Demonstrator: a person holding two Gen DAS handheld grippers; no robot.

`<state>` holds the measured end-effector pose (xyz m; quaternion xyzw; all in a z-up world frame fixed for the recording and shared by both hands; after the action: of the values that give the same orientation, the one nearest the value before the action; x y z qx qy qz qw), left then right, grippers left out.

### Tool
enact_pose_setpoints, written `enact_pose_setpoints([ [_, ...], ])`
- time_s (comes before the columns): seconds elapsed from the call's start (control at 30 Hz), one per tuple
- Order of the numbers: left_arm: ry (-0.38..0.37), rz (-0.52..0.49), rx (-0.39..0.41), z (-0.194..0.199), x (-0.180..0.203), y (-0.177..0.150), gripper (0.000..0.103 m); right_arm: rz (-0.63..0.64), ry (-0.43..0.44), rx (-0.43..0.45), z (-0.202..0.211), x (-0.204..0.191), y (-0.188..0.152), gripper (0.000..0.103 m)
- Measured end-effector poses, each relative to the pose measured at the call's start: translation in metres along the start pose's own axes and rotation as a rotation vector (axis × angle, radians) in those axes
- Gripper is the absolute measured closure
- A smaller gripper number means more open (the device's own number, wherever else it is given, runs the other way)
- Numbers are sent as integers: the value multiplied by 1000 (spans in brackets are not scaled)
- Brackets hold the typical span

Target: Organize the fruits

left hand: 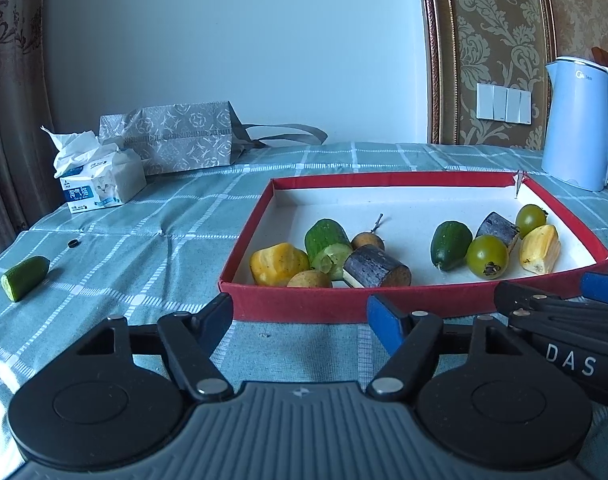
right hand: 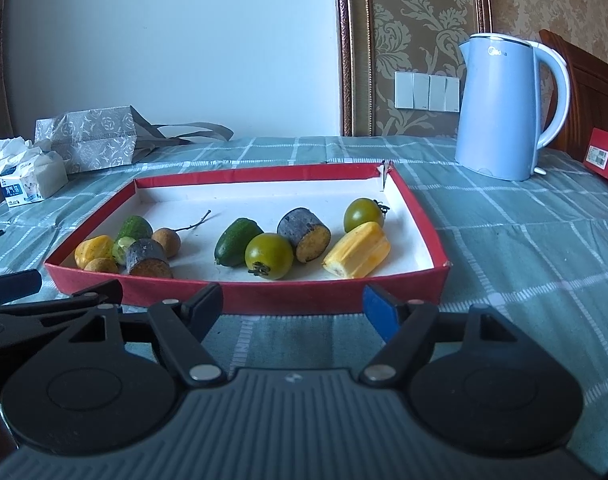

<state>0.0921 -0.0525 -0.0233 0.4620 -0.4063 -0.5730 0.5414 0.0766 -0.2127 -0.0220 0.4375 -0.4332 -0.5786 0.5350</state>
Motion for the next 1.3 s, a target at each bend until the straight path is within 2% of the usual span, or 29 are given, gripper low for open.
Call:
enact_pose_setpoints([
  [0.07, -5, -6, 1, 0, 1, 0, 41, 2, 1, 1, 0, 0, 0, 27],
  [0.17, 0, -2, -7, -1, 0, 0, 49, 9, 5, 5, 2, -1, 0, 27],
  [0.4, -2, -5, -6, 0, 1, 0, 50, 9, 6, 6, 1, -2, 0, 27],
  [0.43, -4, -5, -5, 0, 1, 0, 56, 9, 7, 6, 1, -2, 0, 27],
  [0.47, -9, -7, -4, 0, 2, 0, 58, 10, 7, 6, 1, -2, 1, 27],
  [0.63, -11, -15, -1, 0, 3, 1, 60, 9, 8, 5, 1, -2, 0, 27],
  [0.7, -16, -17, 1, 1, 4, 1, 66, 10, 9, 6, 1, -3, 0, 27],
  [0.77, -12, -24, 2, 1, 5, 1, 66, 9, 10, 5, 1, -3, 0, 27],
  [1.13, -8, -4, -1, 0, 1, 0, 64, 4, 16, 6, 2, -2, 0, 27],
  [1.17, -2, -4, -2, 0, 1, 0, 60, 5, 16, 6, 2, -2, 0, 27],
  [1.27, -7, 9, -1, 0, -1, 0, 33, 4, 15, 7, 2, -2, 0, 27],
  [1.3, -6, 17, 2, 1, -2, 0, 31, 3, 12, 7, 2, -2, 0, 27],
])
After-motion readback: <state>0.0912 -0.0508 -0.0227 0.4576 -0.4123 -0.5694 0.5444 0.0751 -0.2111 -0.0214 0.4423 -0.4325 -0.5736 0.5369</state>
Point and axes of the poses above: each gripper's, at about its wrist camera, not at the fingertips, and z roughly against the way its jaws point, x to its right, y to its top, the point moved 1 cm from there along -z, roughly the way its jaws point, and after that the axes turned 14 degrees about x, right-handed, at the moved point
